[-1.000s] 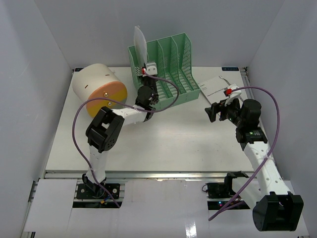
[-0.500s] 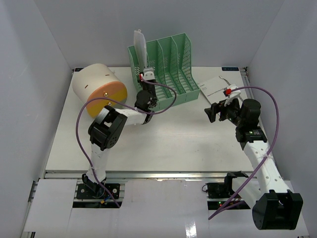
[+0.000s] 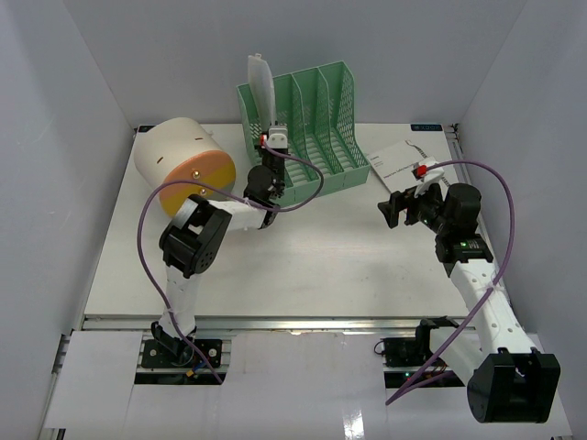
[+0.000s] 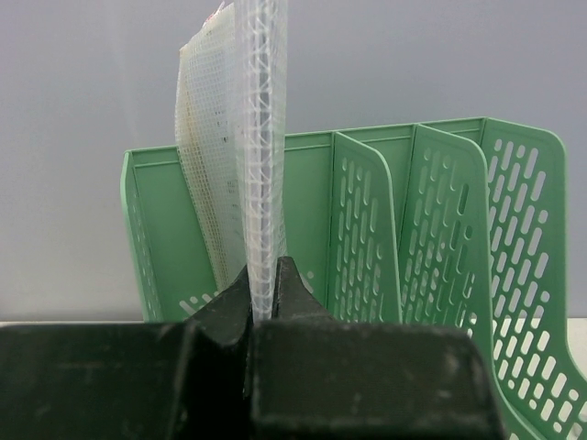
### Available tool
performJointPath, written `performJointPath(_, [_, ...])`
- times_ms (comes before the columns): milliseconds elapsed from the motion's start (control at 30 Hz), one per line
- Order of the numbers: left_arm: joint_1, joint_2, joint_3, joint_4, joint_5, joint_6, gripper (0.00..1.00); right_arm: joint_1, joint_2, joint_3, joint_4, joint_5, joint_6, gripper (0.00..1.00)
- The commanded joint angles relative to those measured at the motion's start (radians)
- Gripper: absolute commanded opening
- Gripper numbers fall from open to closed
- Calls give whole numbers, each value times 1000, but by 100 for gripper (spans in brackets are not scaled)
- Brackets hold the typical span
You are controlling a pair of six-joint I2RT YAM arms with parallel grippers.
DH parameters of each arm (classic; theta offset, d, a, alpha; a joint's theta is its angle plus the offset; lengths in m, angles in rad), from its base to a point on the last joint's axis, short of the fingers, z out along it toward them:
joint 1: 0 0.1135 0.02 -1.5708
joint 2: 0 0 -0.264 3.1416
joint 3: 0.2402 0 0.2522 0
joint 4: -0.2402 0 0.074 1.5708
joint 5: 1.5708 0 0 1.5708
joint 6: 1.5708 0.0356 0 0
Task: Organize the desk
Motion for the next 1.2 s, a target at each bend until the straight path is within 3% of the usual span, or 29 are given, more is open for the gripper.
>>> performJointPath(0, [20,-73,-21,89,67,-1,0,-8,2,-1,47,-11,4,90])
performJointPath(400, [19,-36,-189,172,60,-132,0,-8,6,-5,50,-10,-2,90])
performJointPath(433, [19,-40,-203,174,66,-140,12,-8,7,-6,51,-9,-3,90])
performJointPath(533, [20,-68,-237,168,97,-162,62,-7,13,-6,49,-11,-7,90])
performJointPath(633, [20,-134,-262,116,145,-186,97,-9,18,-5,43,-16,-14,90])
performJointPath(800, [19,-282,-287,-16,210,-271,98,-38,37,9,15,-16,-18,90])
performJointPath(867, [19,-387,-267,-264,257,-331,98,-82,78,27,-10,-11,-16,90])
performJointPath(1000, [19,-549,-206,-591,318,-424,98,-91,191,101,-114,38,-80,90])
performJointPath(1167, [19,-743,-243,-825,468,-524,98,-58,435,288,-175,193,-258,90])
